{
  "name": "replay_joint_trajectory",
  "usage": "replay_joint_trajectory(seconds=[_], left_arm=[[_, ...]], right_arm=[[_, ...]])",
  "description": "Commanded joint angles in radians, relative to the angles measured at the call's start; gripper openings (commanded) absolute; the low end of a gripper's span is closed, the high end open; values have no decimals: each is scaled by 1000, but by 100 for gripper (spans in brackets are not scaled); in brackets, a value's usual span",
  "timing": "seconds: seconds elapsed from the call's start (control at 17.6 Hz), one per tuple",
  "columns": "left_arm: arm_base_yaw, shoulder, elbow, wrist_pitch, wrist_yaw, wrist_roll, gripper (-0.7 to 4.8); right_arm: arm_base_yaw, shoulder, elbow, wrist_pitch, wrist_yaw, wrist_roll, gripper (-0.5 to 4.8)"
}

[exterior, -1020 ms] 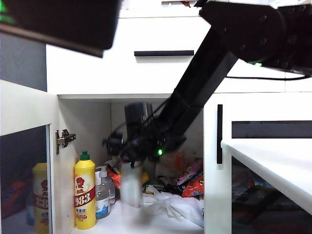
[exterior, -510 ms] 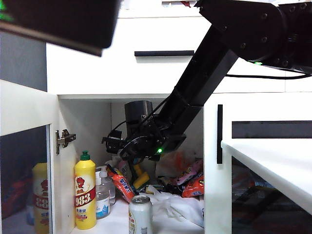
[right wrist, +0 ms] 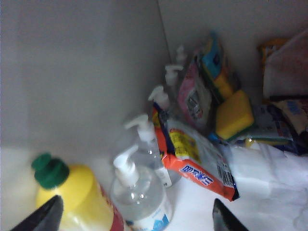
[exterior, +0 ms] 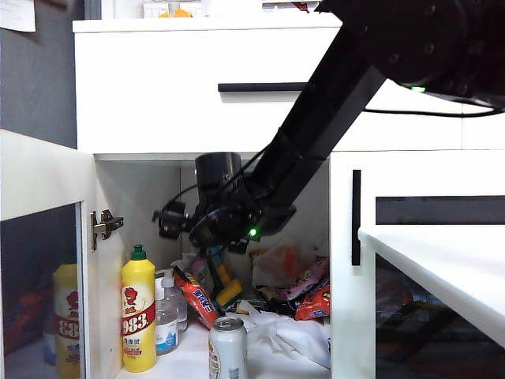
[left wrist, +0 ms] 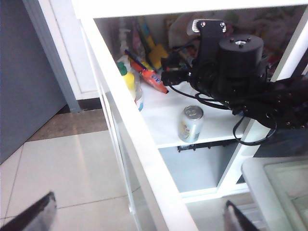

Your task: Open the left door of the white cabinet, pick up a can of beverage from the table on the right, place it inside the cabinet, and finally close the cabinet door.

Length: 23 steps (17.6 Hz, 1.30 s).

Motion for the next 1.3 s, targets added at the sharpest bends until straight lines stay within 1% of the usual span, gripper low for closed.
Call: replay_joint_trajectory(seconds=[0.06, 0.11, 0.17, 0.23, 0.28, 0.34, 0.4, 0.45, 0.57, 0.74, 0.85, 0.96, 1.02, 1.08, 1.13, 1.19, 1.25, 1.3], left_arm=[[0, -14, 3, 10, -4, 7, 479], [1, -16, 3, 10, -4, 7, 479], [1, -16, 3, 10, -4, 7, 479], [1, -16, 3, 10, -4, 6, 479], [1, -16, 3, 10, -4, 6, 479], [1, -19, 3, 10, -4, 6, 479], [1, -26, 3, 9, -4, 6, 479], [1, -32, 3, 9, -5, 6, 479], [1, -44, 3, 10, -8, 6, 479], [1, -46, 3, 19, -8, 6, 479], [1, -59, 3, 20, -8, 3, 479], [1, -76, 3, 20, -8, 3, 479], [1, -81, 4, 21, -8, 3, 479], [1, -86, 4, 21, -8, 3, 479], [0, -90, 4, 21, -8, 3, 479], [0, -94, 4, 20, -11, 3, 479], [0, -95, 5, 21, -11, 3, 479], [0, -95, 5, 21, -11, 3, 479]], right_arm=[[-12, -21, 12, -45, -98, 167, 357], [-14, -21, 15, -83, -117, 242, 342], [-14, -21, 15, -100, -140, 299, 340], [-14, -21, 15, -105, -179, 355, 335], [-14, -24, 15, -105, -224, 383, 334], [-14, -31, 15, -108, -267, 408, 293], [-14, -37, 15, -110, -296, 423, 211], [-16, -47, 15, -114, -326, 432, 198], [-19, -76, 15, -201, -368, 504, 197], [-11, -84, 12, -388, -405, 596, 197], [8, -82, 10, -404, -426, 628, 197], [19, -86, 11, -439, -500, 647, 195], [21, -86, 11, -461, -548, 655, 155], [21, -95, 10, -478, -594, 654, 135], [23, -108, 10, -501, -591, 653, 133], [26, -128, 10, -524, -589, 649, 81], [28, -150, 10, -558, -589, 640, 18], [30, -172, 10, -614, -584, 606, -2]])
